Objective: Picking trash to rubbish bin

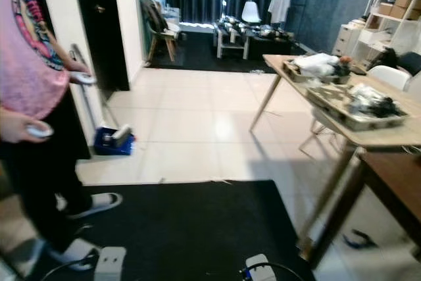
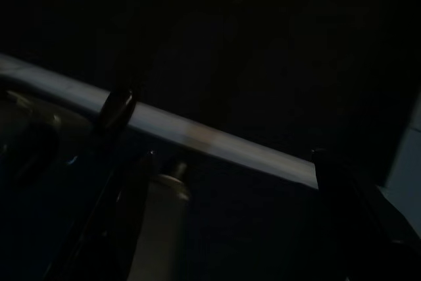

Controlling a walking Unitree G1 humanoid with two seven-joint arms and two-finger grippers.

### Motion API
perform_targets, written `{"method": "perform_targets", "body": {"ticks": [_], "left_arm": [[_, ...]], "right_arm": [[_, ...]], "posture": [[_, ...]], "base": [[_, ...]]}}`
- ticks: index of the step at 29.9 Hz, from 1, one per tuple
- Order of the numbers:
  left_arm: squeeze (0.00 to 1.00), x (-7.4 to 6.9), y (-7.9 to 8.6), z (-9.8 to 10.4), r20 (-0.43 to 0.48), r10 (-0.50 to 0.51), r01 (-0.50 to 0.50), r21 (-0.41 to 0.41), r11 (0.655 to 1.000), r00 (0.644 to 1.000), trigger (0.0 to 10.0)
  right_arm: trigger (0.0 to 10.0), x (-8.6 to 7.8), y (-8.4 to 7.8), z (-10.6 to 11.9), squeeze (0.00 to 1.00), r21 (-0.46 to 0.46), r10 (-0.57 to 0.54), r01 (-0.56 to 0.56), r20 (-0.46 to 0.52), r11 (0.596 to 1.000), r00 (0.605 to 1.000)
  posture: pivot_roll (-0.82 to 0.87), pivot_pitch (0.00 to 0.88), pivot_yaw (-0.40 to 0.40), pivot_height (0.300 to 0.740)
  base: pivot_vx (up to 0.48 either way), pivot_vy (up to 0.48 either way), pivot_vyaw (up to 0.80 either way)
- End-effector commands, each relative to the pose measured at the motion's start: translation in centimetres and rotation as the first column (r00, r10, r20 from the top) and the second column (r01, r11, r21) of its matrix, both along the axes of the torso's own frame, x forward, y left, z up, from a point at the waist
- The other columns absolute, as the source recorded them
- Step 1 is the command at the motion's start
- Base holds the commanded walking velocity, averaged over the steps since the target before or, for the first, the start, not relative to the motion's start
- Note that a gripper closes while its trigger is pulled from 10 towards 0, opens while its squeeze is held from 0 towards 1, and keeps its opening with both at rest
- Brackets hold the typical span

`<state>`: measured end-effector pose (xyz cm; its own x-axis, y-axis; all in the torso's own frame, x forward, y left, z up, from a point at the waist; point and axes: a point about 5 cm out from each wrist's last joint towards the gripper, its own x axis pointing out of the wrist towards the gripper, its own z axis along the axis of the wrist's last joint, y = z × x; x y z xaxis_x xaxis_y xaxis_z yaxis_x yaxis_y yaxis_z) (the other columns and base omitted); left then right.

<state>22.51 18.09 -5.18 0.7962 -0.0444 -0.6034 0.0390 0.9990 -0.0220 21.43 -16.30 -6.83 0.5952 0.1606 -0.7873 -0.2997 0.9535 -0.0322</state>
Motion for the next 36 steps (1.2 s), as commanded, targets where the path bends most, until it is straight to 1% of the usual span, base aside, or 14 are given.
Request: {"method": "perform_targets", "body": {"ticks": [1, 4, 5, 6, 7, 11, 15, 24, 36], "left_arm": [[0.0, -0.29, 0.08, -0.18, -0.003, 0.002, -0.002, 0.042, 0.999, 1.0, 10.0], [0.0, -0.24, 0.2, -0.13, 0.004, 0.022, -0.022, 0.045, 0.999, 1.0, 10.0], [0.0, -0.22, 0.19, -0.11, 0.007, 0.027, -0.028, 0.036, 0.999, 1.0, 10.0], [0.0, -0.16, 0.13, -0.11, 0.002, 0.025, -0.025, 0.023, 0.999, 1.0, 10.0], [0.0, -0.16, 0.13, -0.11, 0.002, 0.025, -0.025, 0.023, 0.999, 1.0, 10.0], [0.0, 0.14, -0.01, 0.15, 0.021, 0.022, -0.022, -0.002, 1.0, 1.0, 10.0], [0.0, 0.3, -0.04, 0.3, 0.031, 0.011, -0.011, 0.004, 1.0, 0.999, 10.0], [0.0, 0.52, 0.15, 0.47, 0.043, 0.029, -0.029, 0.003, 1.0, 0.999, 10.0], [0.0, 0.54, 0.01, 0.43, 0.036, 0.022, -0.022, -0.006, 1.0, 0.999, 10.0]], "right_arm": [[10.0, -0.33, -0.26, -0.2, 0.0, -0.008, -0.006, 0.006, -0.016, 1.0, 1.0], [10.0, -0.31, -0.26, -0.19, 0.0, -0.007, -0.007, 0.007, -0.016, 1.0, 1.0], [10.0, -0.29, -0.26, -0.18, 0.0, -0.006, -0.009, 0.009, -0.015, 1.0, 1.0], [10.0, -0.21, -0.29, -0.12, 0.0, 0.013, -0.038, 0.038, -0.008, 0.999, 0.999], [10.0, -0.21, -0.29, -0.12, 0.0, 0.013, -0.038, 0.038, -0.008, 0.999, 0.999], [10.0, -0.06, -0.42, -0.05, 0.0, 0.011, -0.054, 0.054, -0.007, 0.999, 0.999], [10.0, -0.06, -0.36, -0.05, 0.0, 0.014, -0.055, 0.055, -0.007, 0.998, 0.998], [10.0, -0.2, -0.24, -0.14, 0.0, 0.019, -0.066, 0.066, -0.009, 0.998, 0.998], [10.0, -0.03, -0.05, -0.06, 0.0, 0.02, -0.063, 0.063, -0.004, 0.998, 0.998]], "posture": [[0.03, 0.025, -0.071, 0.74], [0.03, 0.025, -0.071, 0.74], [0.03, 0.025, -0.072, 0.74], [0.03, 0.029, -0.073, 0.74], [0.03, 0.029, -0.073, 0.74], [0.03, 0.032, -0.072, 0.74], [0.03, 0.041, -0.069, 0.74], [0.03, 0.052, -0.069, 0.74], [0.03, 0.057, -0.069, 0.74]], "base": [[0.0, 0.0, 0.8], [0.0, 0.0, 0.8], [0.0, 0.0, 0.8], [0.0, 0.0, 0.52], [0.0, 0.0, 0.52], [0.0, 0.0, 0.0], [0.0, 0.0, 0.0], [0.0, 0.0, 0.0], [0.271, 0.0, 0.0]]}}
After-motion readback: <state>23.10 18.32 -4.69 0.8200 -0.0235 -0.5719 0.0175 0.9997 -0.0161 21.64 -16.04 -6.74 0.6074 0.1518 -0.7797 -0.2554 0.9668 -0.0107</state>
